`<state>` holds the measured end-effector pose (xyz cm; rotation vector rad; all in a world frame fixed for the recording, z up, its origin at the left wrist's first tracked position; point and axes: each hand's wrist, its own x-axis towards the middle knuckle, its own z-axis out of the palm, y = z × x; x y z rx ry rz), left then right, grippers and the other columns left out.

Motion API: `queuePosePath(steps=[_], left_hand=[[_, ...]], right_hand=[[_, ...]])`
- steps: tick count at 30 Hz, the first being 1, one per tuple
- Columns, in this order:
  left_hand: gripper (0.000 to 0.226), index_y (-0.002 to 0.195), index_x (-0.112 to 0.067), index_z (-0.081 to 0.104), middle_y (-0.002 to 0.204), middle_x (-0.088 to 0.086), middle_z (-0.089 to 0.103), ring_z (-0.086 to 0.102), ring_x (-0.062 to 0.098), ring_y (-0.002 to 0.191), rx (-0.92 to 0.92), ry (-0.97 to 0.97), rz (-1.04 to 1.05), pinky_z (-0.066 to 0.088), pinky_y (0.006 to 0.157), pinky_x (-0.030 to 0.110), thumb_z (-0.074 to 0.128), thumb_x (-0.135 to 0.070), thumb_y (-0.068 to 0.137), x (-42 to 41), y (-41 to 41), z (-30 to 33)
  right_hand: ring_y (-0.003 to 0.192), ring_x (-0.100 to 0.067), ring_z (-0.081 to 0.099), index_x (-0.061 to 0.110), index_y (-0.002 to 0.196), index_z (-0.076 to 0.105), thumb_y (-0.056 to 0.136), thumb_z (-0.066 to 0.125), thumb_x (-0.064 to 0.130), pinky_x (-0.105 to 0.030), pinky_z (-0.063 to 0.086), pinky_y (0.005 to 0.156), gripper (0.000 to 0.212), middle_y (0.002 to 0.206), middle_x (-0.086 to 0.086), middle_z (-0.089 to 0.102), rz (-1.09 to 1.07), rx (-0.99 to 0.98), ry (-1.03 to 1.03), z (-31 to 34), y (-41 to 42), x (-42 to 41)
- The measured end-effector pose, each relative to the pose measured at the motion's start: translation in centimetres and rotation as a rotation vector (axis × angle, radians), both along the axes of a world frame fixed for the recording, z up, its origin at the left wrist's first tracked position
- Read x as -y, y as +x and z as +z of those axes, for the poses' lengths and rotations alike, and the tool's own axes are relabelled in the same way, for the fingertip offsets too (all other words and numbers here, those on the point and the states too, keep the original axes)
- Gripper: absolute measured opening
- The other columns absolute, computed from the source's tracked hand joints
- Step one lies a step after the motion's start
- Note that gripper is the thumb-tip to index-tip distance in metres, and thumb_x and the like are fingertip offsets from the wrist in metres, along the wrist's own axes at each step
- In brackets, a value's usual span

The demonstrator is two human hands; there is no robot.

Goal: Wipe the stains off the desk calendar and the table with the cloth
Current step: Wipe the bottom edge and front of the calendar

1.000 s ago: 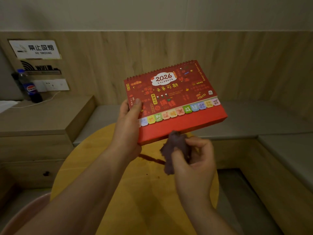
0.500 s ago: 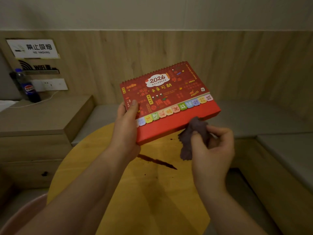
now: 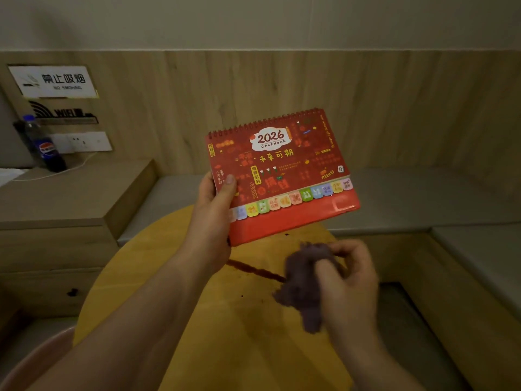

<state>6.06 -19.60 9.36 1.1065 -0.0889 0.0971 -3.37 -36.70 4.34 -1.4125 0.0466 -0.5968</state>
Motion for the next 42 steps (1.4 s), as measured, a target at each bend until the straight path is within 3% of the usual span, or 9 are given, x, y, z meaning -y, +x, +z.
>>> queuePosePath(steps=[2,4,7,11,16,23,28,34,42], left_hand=[[0.023,0.127,-0.029,0.059,0.115,0.005,0.078,0.077,0.028,0.1,0.02,-0.013,-0.035,0.062,0.071,0.045,0.059,-0.028,0.104,-0.6,0.5,-0.2],[0.021,0.123,-0.029,0.062,0.115,0.007,0.078,0.077,0.028,0.1,0.033,0.014,-0.06,0.062,0.071,0.043,0.06,-0.027,0.102,-1.0,1.2,-0.6],[0.016,0.112,-0.036,0.069,0.112,0.005,0.079,0.077,0.028,0.098,0.014,0.089,-0.09,0.062,0.069,0.04,0.063,-0.03,0.098,-0.9,2.2,-1.3],[0.016,0.107,-0.034,0.072,0.107,0.004,0.079,0.078,0.026,0.094,0.02,0.141,-0.11,0.062,0.066,0.037,0.062,-0.028,0.097,-0.1,4.0,-2.1],[0.019,0.113,-0.031,0.067,0.102,-0.001,0.081,0.078,0.02,0.091,-0.003,0.229,-0.05,0.061,0.062,0.03,0.054,-0.021,0.103,0.6,6.9,-3.6],[0.033,0.112,-0.037,0.063,0.099,-0.015,0.079,0.074,0.005,0.092,-0.057,0.485,-0.007,0.055,0.08,0.034,0.043,-0.011,0.107,1.3,12.1,-5.9],[0.034,0.105,-0.037,0.06,0.112,-0.007,0.073,0.07,0.015,0.106,-0.125,0.503,-0.004,0.056,0.092,0.045,0.041,-0.009,0.108,2.3,14.3,-7.5],[0.027,0.117,-0.03,0.057,0.119,-0.003,0.07,0.068,0.015,0.107,-0.158,0.505,0.0,0.057,0.093,0.047,0.04,-0.011,0.109,2.8,15.5,-8.8],[0.025,0.124,-0.032,0.054,0.113,-0.011,0.07,0.068,0.009,0.102,-0.18,0.577,-0.004,0.058,0.085,0.038,0.037,-0.019,0.111,2.9,15.8,-10.7]], right_hand=[[0.046,-0.012,0.063,0.029,0.079,0.058,0.076,0.055,0.013,-0.027,0.049,0.038,0.017,0.062,0.003,0.067,-0.088,-0.02,0.046,0.2,0.8,2.8],[0.055,-0.025,0.068,0.031,0.084,0.062,0.083,0.053,0.01,-0.032,0.054,0.047,0.023,0.068,-0.003,0.068,-0.152,-0.071,0.058,0.8,2.4,5.8],[0.073,-0.01,0.073,0.026,0.108,0.072,0.086,0.057,0.016,-0.022,0.055,0.056,0.028,0.087,0.001,0.075,-0.079,-0.192,-0.025,2.3,5.8,9.3],[0.065,-0.013,0.074,0.032,0.08,0.079,0.077,0.061,0.021,-0.024,0.055,0.051,0.021,0.074,0.002,0.078,0.154,-0.258,-0.115,4.1,9.5,10.0],[0.08,-0.027,0.075,0.026,0.081,0.075,0.084,0.062,0.018,-0.041,0.06,0.072,0.015,0.08,-0.003,0.078,0.112,-0.288,-0.233,2.5,13.1,10.1],[0.054,-0.002,0.064,0.027,0.068,0.071,0.093,0.058,0.008,-0.017,0.047,0.05,0.035,0.057,0.013,0.068,0.1,-0.321,-0.35,-0.3,16.7,11.2],[0.075,-0.017,0.072,0.017,0.085,0.072,0.092,0.058,0.008,-0.033,0.055,0.07,0.017,0.078,0.0,0.075,0.09,-0.347,-0.346,-1.2,19.1,11.5],[0.061,-0.007,0.072,0.017,0.088,0.072,0.093,0.055,0.008,-0.019,0.051,0.049,0.02,0.069,0.008,0.076,0.092,-0.349,-0.322,-1.3,20.7,12.1],[0.072,-0.011,0.075,0.017,0.092,0.074,0.09,0.056,0.01,-0.027,0.054,0.065,0.019,0.078,0.005,0.079,0.118,-0.36,-0.274,-2.8,20.8,12.4]])
